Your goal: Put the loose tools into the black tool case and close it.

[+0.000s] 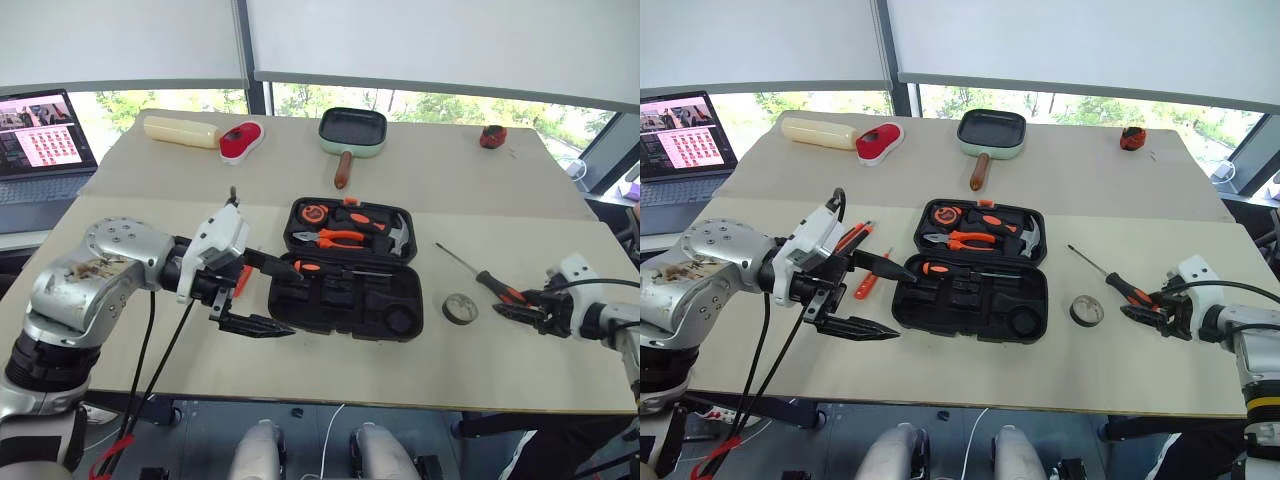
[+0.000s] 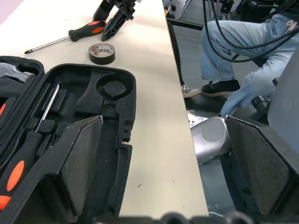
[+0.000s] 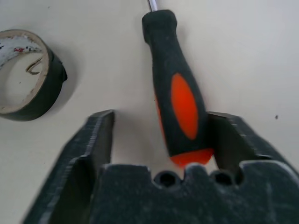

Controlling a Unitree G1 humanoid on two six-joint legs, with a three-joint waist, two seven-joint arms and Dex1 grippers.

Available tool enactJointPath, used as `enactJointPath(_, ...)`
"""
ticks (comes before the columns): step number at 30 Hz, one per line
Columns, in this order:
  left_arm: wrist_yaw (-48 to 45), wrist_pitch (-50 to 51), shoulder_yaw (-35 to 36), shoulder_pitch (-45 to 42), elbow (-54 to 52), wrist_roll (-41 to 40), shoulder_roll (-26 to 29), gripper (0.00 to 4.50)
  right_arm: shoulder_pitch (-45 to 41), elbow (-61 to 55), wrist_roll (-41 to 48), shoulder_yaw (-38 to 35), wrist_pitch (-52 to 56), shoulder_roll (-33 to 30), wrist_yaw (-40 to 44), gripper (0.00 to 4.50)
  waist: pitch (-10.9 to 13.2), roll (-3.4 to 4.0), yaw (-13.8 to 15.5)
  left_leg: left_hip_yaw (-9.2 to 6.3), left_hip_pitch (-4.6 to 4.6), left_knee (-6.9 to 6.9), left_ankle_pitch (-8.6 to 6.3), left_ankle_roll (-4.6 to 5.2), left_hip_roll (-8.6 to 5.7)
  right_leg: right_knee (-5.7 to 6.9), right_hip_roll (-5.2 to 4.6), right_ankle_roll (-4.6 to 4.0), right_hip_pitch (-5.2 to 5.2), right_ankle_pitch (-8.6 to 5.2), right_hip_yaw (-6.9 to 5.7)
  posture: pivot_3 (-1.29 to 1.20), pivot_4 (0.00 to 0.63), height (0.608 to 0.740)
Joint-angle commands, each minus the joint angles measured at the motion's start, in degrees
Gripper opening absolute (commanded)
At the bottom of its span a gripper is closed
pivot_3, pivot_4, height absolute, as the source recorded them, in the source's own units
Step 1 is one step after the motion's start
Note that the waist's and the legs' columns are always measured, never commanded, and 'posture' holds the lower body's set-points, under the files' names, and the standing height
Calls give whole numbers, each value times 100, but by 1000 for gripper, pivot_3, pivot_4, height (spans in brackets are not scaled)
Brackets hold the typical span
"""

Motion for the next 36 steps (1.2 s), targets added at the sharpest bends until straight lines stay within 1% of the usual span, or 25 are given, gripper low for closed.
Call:
enactJointPath(1,3,-128,-33,-171,63,-3,-26,4500,-85,5,-14,-176,-95,-30,-118,1726,0,0,-1,0,0,0,0,0,0,0,0,0,0,0,0,0,150,740)
enactJointPath(3,-6,-167,-55,-144,119,31,-15,4500,5,-160,65,-319,-101,-88,-103,1030,0,0,0,1,-1,0,0,0,-1,0,-1,0,-1,0,1,0,150,740)
enactJointPath(5,-26,-215,-67,-105,201,78,23,4500,108,-433,167,-459,-94,-141,-64,1011,1,1,5,1,-1,0,0,0,-1,0,-1,0,-1,0,1,0,150,740)
enactJointPath(7,-81,-286,-39,-28,362,154,134,4500,285,-1467,587,-650,74,-222,296,1011,3,5,0,2,-2,0,0,0,-1,0,-1,0,-2,0,2,0,150,740)
enactJointPath(9,-177,-397,-15,29,541,243,266,4500,218,-2622,1030,-585,368,-255,603,1011,12,20,-39,3,0,-4,0,0,0,0,0,0,-4,0,4,0,150,740)
enactJointPath(10,-217,-433,-16,30,605,266,306,4500,124,-2980,1130,-474,488,-255,658,1011,14,22,-72,7,1,-7,0,0,2,3,4,0,-11,0,13,0,150,740)
enactJointPath(12,-312,-509,-27,0,730,297,354,4500,-168,-3533,1118,12,625,-246,816,1011,14,22,-102,7,9,-18,0,-1,10,4,14,-1,-12,0,19,0,150,740)
enactJointPath(15,-359,-603,-72,-69,848,353,336,4500,-579,-3897,927,762,679,-183,1095,1011,18,14,-42,7,10,-25,0,-1,12,3,14,-7,-13,-3,13,0,150,740)
enactJointPath(18,-342,-678,-120,-149,916,418,259,4500,-1078,-3740,343,1694,385,-20,1327,1011,20,11,17,15,0,-24,0,-1,9,-1,8,-9,-22,-4,11,0,150,740)
enactJointPath(21,-329,-688,-140,-201,920,445,200,4500,-1403,-3325,-66,2114,214,130,1318,1011,20,10,77,19,-30,-16,0,-1,2,0,1,-5,-48,-2,11,0,150,740)
enactJointPath(24,-295,-688,-120,-175,861,439,185,4500,-1717,-2835,-289,2285,85,289,1325,1011,20,10,104,21,-96,17,1,0,3,23,1,-1,-112,2,12,0,150,740)
enactJointPath(28,-225,-719,-80,-86,797,445,182,4500,-1904,-2414,-546,2372,-153,452,1304,1011,21,9,104,22,-96,23,0,0,5,45,3,-3,-118,1,13,0,150,740)
enactJointPath(36,-142,-752,-18,8,732,420,222,4500,-1943,-2259,-714,2422,-435,609,1473,1011,21,9,101,20,-94,23,0,0,6,51,5,-5,-118,-1,12,0,150,740)
